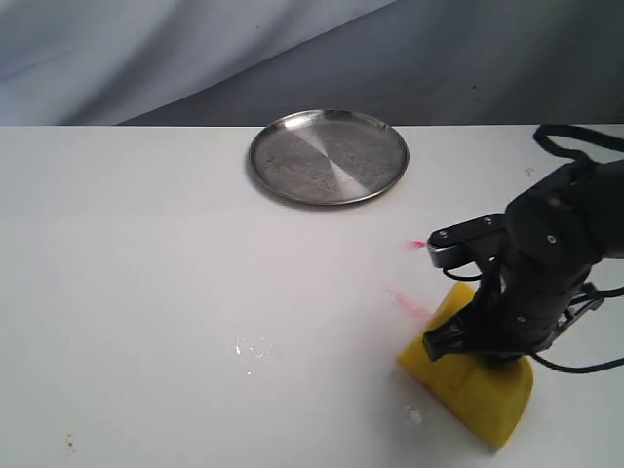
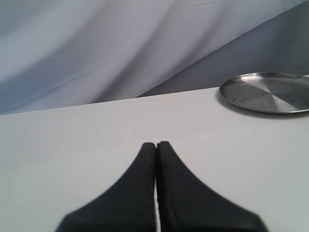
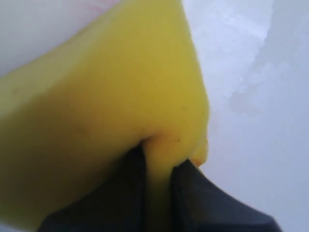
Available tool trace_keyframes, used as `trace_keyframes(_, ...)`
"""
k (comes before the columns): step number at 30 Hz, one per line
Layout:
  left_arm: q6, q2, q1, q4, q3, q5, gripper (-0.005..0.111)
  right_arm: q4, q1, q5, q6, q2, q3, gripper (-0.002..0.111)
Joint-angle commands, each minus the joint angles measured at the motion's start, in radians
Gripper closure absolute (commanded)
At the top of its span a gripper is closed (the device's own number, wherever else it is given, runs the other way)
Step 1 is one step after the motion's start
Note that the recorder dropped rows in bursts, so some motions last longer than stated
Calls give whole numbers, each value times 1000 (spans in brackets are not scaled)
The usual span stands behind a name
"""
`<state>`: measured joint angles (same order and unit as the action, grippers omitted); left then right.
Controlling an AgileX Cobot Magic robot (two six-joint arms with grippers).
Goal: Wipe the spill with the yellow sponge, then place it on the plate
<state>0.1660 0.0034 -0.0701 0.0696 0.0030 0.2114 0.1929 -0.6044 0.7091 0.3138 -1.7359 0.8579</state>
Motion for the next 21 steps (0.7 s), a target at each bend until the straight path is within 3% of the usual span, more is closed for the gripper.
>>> trace_keyframes(1,-8,-3,1,-1,-3,-5,107,31,75,-54,7,5,-13,108)
trace_keyframes(6,-8,-3,1,-1,-3,-5,107,-31,82,-202,7,-17,2,108)
trace_keyframes(21,-8,-3,1,-1,-3,-5,107,-481,1,-156,-377,-289,440,108)
